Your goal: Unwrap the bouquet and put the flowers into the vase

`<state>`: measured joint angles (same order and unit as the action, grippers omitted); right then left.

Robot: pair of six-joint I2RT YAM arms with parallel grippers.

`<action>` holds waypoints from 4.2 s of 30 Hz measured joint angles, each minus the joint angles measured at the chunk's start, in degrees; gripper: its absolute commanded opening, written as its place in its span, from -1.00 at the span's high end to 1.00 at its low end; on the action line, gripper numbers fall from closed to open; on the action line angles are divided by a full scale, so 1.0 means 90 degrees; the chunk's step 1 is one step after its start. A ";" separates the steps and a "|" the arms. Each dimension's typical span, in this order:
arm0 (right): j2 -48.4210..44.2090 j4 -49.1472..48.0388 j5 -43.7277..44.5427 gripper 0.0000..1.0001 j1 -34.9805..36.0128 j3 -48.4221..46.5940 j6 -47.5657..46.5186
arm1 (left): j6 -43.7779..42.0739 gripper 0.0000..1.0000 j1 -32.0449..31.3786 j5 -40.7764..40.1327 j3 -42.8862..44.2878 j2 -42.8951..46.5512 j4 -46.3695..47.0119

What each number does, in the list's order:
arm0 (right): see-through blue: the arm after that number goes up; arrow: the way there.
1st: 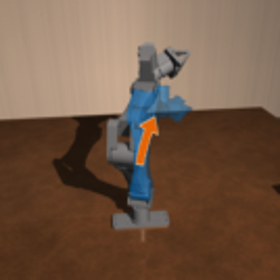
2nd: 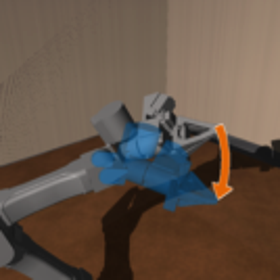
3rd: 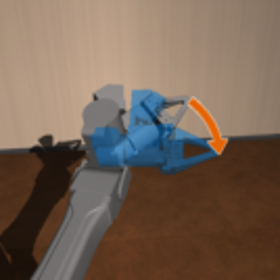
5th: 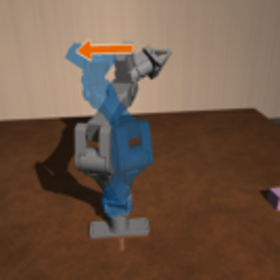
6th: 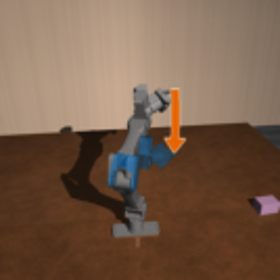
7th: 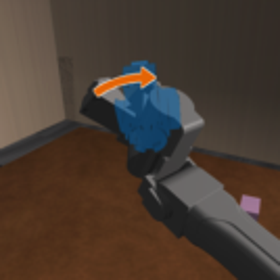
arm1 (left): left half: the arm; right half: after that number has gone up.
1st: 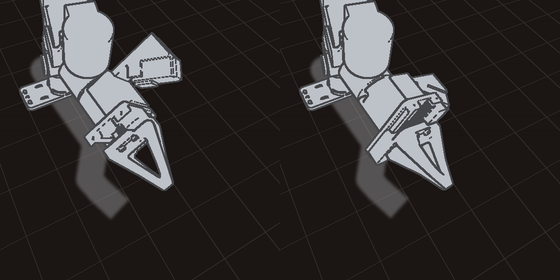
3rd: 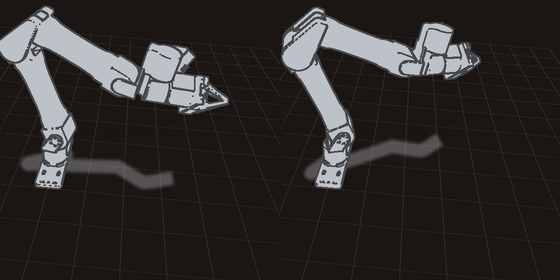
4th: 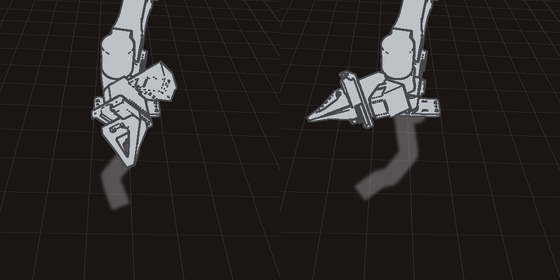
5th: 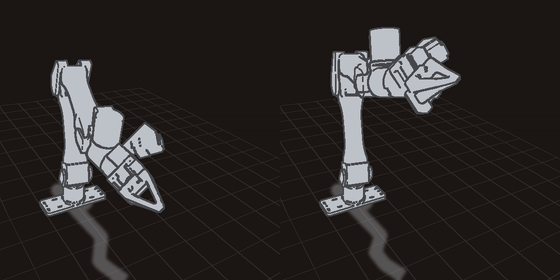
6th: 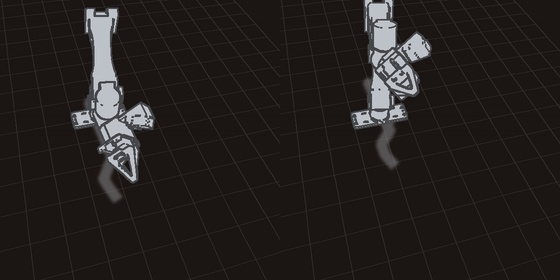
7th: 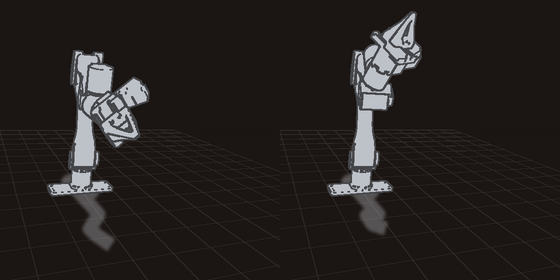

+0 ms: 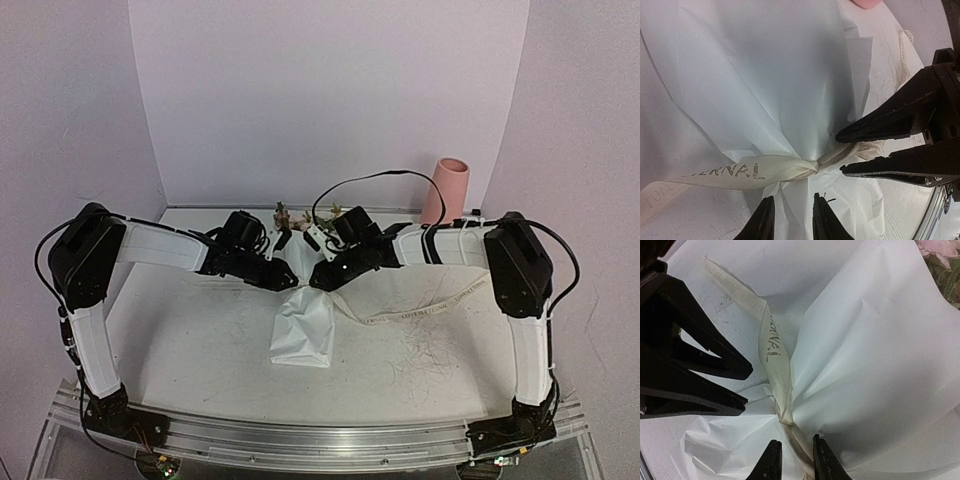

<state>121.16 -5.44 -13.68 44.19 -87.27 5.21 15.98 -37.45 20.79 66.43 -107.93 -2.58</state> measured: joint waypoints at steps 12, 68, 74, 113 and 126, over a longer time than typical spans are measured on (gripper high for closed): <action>0.0088 0.0060 0.0293 1.00 0.0067 -0.0007 -0.0213 | -0.0025 0.45 0.0000 0.0021 0.0135 -0.0176 0.0023; -0.0325 0.0101 0.0458 0.46 0.0208 0.0180 0.0211 | -0.0841 0.20 -0.0209 -0.0710 0.0486 -0.0188 -0.0142; -0.0305 0.0145 0.0570 0.63 0.0227 0.0180 0.0143 | -0.0837 0.21 -0.0209 -0.0705 0.0528 -0.0224 -0.0162; -0.1032 -0.0048 0.0956 0.78 0.0235 0.1374 0.0244 | -0.0798 0.24 -0.0209 -0.0494 0.0528 -0.0375 -0.0164; -0.1346 -0.0209 0.1179 0.97 0.0235 0.1655 0.0399 | -0.0951 0.19 -0.0379 -0.0322 0.0528 -0.0375 -0.0169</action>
<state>109.05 -7.32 -3.07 46.30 -72.38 8.81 7.42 -40.86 17.89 71.18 -111.31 -4.10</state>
